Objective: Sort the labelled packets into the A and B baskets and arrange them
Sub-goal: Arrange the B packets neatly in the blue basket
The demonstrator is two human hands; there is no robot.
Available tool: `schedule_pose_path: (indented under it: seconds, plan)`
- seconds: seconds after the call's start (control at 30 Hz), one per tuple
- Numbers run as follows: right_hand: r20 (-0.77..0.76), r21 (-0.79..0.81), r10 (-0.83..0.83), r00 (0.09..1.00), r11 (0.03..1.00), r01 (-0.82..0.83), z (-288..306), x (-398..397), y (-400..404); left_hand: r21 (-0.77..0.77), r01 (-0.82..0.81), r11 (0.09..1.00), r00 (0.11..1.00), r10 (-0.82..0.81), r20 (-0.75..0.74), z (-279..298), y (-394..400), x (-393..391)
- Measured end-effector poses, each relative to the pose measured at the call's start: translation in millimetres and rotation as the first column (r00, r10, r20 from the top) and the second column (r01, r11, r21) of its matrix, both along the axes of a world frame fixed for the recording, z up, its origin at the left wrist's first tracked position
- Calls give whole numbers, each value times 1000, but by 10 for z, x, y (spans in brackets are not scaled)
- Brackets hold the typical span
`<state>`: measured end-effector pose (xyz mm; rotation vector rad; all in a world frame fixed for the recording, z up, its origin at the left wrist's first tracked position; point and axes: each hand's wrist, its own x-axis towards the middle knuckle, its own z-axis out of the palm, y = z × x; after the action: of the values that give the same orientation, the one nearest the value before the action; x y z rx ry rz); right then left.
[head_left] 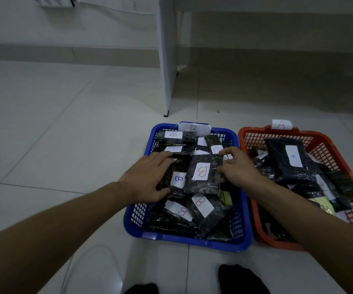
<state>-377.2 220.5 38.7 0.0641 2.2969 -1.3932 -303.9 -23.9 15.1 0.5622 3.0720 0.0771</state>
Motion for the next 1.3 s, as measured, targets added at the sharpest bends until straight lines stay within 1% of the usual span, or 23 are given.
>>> schedule_pose_path:
  seconds: [0.07, 0.13, 0.17, 0.27, 0.37, 0.47, 0.53, 0.6, 0.63, 0.77, 0.83, 0.87, 0.93, 1.0, 1.07, 1.17, 1.23, 1.3]
  plan:
    - [19, -1, -15, 1000, 1000, 15, -1, 11, -6, 26, -38, 999, 999, 38, 24, -28, -71, 33]
    - [5, 28, -24, 1000, 999, 24, -6, 23, 6, 84, -77, 994, 994, 69, 86, -71, -113, 50]
    - [-9, 45, -24, 1000, 999, 24, -12, 24, 14, 84, -78, 993, 992, 68, 111, -85, -118, 48]
    - [7, 56, 15, 1000, 998, -16, -10, 40, -16, 6, -44, 999, 990, 43, 136, -71, -106, 12]
    - [35, 66, 74, 997, 995, -76, -37, 73, -126, 52, -71, 996, 985, 62, 161, -16, -132, -28]
    - [18, 81, 126, 992, 989, -127, -98, 108, -267, 52, -77, 996, 991, 71, 110, 8, -163, -26]
    - [-14, 93, 125, 992, 988, -124, -159, 135, -340, 34, -110, 993, 991, 107, 85, 17, -153, 11]
    - [-43, 114, 126, 991, 986, -121, -191, 166, -387, 71, -159, 985, 985, 153, 77, 46, -114, 51]
    - [-41, 109, 124, 991, 987, -119, -199, 175, -397, 99, -184, 978, 982, 178, 62, 74, -93, 65]
    - [49, -25, 49, 998, 999, -47, -154, 154, -377, 156, -259, 953, 963, 268, -41, 223, -101, 34]
    - [61, -35, 38, 997, 999, -36, -134, 144, -372, 190, -281, 941, 955, 293, -38, 260, -152, 7]
    - [63, -24, 48, 997, 999, -47, -132, 147, -382, 201, -290, 936, 954, 298, -13, 263, -174, 0]
    - [64, -7, 68, 996, 998, -68, -139, 162, -435, 218, -299, 929, 954, 293, 58, 251, -197, 3]
    - [56, -31, 64, 996, 998, -63, -151, 163, -522, 232, -291, 928, 956, 277, 94, 241, -194, 21]
    - [44, -75, 30, 999, 997, -26, -177, 145, -633, 214, -267, 940, 963, 252, 95, 230, -187, 45]
    - [9, -84, -39, 999, 996, 39, -233, 106, -780, 133, -220, 966, 973, 206, 106, 214, -180, 80]
    - [-12, -73, -79, 997, 994, 78, -258, 79, -828, 132, -194, 972, 977, 180, 115, 197, -190, 96]
    - [-21, -76, -113, 993, 991, 111, -269, 58, -836, 164, -197, 967, 977, 179, 116, 176, -207, 115]
